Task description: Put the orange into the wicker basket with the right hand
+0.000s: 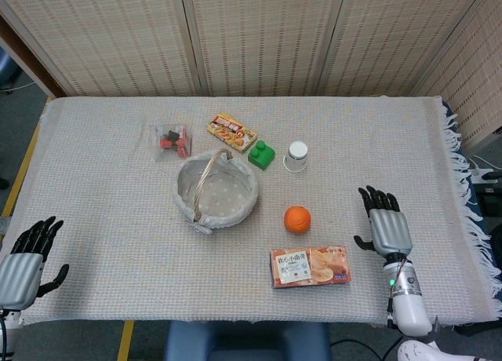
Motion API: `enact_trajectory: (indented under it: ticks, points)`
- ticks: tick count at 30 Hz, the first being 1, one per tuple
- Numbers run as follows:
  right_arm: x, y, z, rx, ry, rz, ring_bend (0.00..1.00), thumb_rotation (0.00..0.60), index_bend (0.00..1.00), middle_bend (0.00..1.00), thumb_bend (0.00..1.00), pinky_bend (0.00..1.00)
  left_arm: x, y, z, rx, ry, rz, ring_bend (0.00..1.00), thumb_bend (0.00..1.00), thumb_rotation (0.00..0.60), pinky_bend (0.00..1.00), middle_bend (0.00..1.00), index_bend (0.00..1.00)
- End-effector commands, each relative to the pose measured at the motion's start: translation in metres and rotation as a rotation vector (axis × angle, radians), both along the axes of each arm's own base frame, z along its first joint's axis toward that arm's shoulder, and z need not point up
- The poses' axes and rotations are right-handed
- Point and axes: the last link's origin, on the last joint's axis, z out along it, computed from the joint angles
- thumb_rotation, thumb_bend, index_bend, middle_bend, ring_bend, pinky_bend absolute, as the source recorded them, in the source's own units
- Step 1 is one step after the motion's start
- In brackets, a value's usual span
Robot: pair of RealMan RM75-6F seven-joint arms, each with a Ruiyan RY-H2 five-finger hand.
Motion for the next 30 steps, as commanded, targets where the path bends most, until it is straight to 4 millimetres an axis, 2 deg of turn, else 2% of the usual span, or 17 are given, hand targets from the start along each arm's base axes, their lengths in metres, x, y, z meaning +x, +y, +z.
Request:
enact_trajectory:
  ticks: [1, 11, 26, 30]
  points:
    - [0.05, -0.026, -0.032, 0.055, -0.029, -0.035, 0.0, 0.6, 0.0, 0.0, 0.14, 0.04, 0.0, 0.0, 0.0, -0.002, -0.001, 0.0, 0.0, 0.35, 0.6, 0.11, 0.0, 0.0]
    - [0.078, -0.035, -0.077, 0.093, -0.086, -0.062, 0.0, 0.6, 0.0, 0.0, 0.14, 0.04, 0.0, -0.001, -0.001, -0.01, -0.004, 0.002, 0.0, 0.35, 0.6, 0.11, 0.0, 0.0]
    - [0.085, -0.043, -0.124, 0.126, -0.077, -0.081, 0.0, 0.6, 0.0, 0.0, 0.14, 0.04, 0.0, -0.001, -0.001, -0.018, -0.016, 0.007, 0.0, 0.35, 0.6, 0.11, 0.0, 0.0]
    - [0.085, -0.046, -0.134, 0.128, -0.075, -0.085, 0.0, 0.6, 0.05, 0.03, 0.14, 0.06, 0.0, -0.001, -0.001, -0.021, -0.018, 0.008, 0.0, 0.35, 0.6, 0.11, 0.0, 0.0]
